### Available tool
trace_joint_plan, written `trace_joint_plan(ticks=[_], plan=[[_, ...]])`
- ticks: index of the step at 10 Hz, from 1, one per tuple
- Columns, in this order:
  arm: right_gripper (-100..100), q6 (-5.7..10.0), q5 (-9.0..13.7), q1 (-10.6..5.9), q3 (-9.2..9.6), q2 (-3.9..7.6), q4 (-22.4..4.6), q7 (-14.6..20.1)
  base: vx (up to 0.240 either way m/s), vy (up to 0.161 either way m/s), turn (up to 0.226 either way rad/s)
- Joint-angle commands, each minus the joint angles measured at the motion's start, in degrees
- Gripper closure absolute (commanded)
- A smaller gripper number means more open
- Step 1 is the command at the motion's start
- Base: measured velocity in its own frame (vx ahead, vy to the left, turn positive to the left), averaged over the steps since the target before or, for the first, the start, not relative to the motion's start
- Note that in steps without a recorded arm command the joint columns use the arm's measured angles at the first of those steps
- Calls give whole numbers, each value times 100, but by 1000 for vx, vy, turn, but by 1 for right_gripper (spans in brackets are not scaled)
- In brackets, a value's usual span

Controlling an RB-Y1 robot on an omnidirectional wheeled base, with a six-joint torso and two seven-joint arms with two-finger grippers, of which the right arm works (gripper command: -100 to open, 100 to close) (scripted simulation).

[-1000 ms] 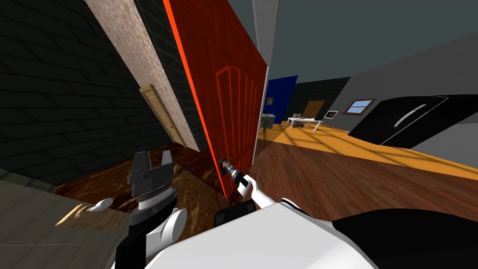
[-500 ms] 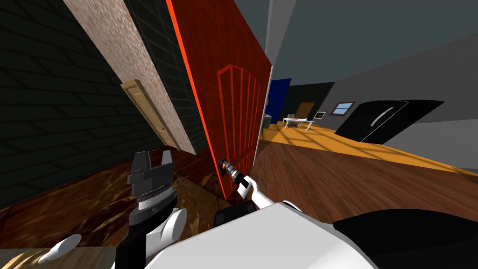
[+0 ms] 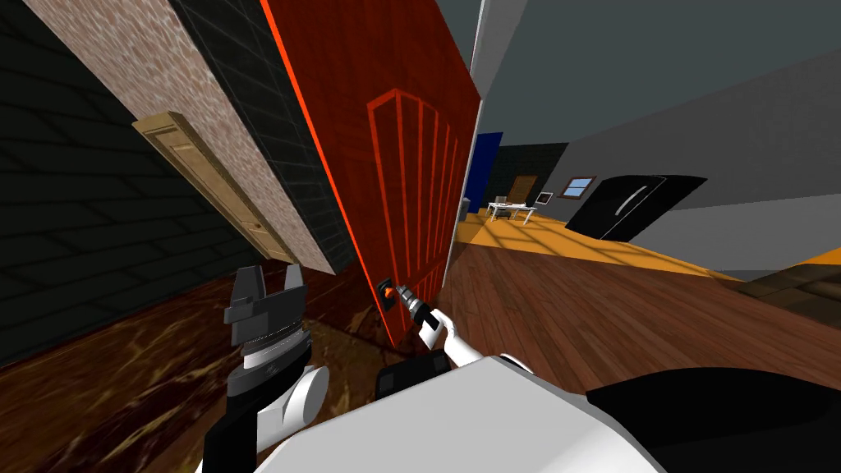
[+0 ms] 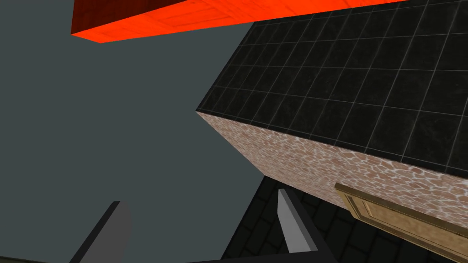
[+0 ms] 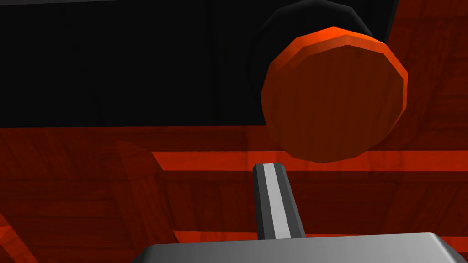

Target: Push the door open

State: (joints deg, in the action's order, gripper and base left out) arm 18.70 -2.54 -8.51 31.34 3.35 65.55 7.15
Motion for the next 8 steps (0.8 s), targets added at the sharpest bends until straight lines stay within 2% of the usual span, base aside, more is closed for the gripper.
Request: trace_joint_plan(ticks=[1, 4, 6, 7, 8], plan=[[-100, -24, 3, 23, 34, 15, 50, 23, -185, -90, 6], [-100, -87, 22, 67, 126, 0, 181, 75, -224, -109, -30], [-100, -132, 35, 99, 193, -66, 276, 113, -236, -97, -33], [-100, -134, 25, 112, 176, -49, 280, 89, -99, -51, -1], [-100, -110, 23, 99, 145, -7, 242, 74, 83, 53, 40]])
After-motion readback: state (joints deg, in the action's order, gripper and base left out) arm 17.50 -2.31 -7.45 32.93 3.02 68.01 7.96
